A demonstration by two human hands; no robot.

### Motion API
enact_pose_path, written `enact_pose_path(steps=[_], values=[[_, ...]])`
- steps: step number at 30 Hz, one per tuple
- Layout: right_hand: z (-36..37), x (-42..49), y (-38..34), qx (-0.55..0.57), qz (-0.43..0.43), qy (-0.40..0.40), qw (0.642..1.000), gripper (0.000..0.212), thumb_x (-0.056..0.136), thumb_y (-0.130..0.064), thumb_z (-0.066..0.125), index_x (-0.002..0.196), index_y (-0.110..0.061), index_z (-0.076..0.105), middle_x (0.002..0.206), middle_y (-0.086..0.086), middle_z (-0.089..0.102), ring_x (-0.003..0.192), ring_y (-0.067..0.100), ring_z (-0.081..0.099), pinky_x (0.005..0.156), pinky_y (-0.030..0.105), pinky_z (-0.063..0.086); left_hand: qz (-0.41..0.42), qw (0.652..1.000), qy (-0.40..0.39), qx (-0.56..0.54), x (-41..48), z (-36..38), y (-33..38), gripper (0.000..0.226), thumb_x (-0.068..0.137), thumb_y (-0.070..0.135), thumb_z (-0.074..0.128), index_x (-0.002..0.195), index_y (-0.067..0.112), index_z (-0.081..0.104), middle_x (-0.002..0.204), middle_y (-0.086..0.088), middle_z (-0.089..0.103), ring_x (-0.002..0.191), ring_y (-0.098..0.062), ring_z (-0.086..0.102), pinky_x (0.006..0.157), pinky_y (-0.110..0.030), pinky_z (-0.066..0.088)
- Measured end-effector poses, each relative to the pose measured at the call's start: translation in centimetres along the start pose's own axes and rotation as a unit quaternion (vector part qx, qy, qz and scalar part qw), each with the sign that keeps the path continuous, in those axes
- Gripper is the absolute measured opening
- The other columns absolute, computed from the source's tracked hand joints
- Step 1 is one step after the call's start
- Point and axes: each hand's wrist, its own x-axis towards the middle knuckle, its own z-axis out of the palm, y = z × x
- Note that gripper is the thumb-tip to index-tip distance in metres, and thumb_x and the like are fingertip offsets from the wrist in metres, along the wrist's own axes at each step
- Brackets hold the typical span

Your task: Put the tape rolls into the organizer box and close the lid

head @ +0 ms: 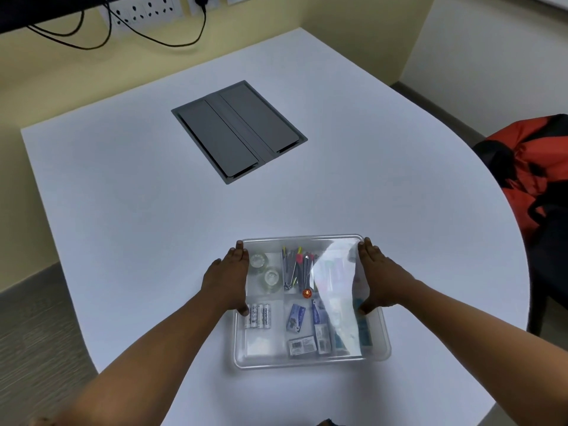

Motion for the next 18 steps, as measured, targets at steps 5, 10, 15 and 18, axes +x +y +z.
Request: enact_pose_path(steps=[5,10,15,18], values=[[-0.4,0.1,-0.3,-0.002,0.001,-0.005,1.0,0.159,0.051,-0.059,0.088,0.147,-0.004,-0.026,0.159,0.015,-0.026,0.15,0.032,-0.009,0.121,0.041,0.013,0.001,1.0,-0.013,0.007,-0.2,-0.3,0.1,0.139,0.054,0.043,0.089,0.148,0.006,-0.005,0.159,-0.012,-0.014,0.147,-0.023,-0.002,0.118,-0.041,0.017],[-0.7,-0.4,-0.3,0.02,0.002,-0.021,1.0,0.154,0.057,-0.058,0.086,0.145,-0.003,-0.028,0.157,0.013,-0.031,0.148,0.03,-0.016,0.12,0.038,0.007,0.006,1.0,-0.007,0.026,-0.8,-0.9,-0.2,0.136,0.055,0.052,0.084,0.149,0.008,-0.003,0.16,-0.008,-0.012,0.147,-0.022,-0.004,0.119,-0.042,0.014],[-2.0,-1.0,-1.3,0.042,-0.014,0.021,0.999,0.132,0.073,-0.057,0.075,0.15,-0.004,-0.018,0.161,0.013,-0.021,0.149,0.027,-0.014,0.12,0.035,0.003,0.023,0.995,0.042,0.093,-2.0,-1.5,-0.6,0.126,0.063,0.072,0.067,0.149,0.01,-0.001,0.161,-0.004,-0.009,0.147,-0.02,-0.007,0.119,-0.042,0.006],[-4.2,-1.3,-2.2,0.041,-0.028,0.105,0.993,0.114,0.082,-0.054,0.068,0.153,-0.005,-0.007,0.163,0.011,-0.01,0.151,0.024,-0.008,0.12,0.032,0.006,0.022,0.992,0.09,0.082,-2.3,-3.4,-0.5,0.112,0.074,0.074,0.052,0.149,0.011,-0.005,0.16,-0.004,-0.01,0.147,-0.019,-0.009,0.119,-0.041,0.004]])
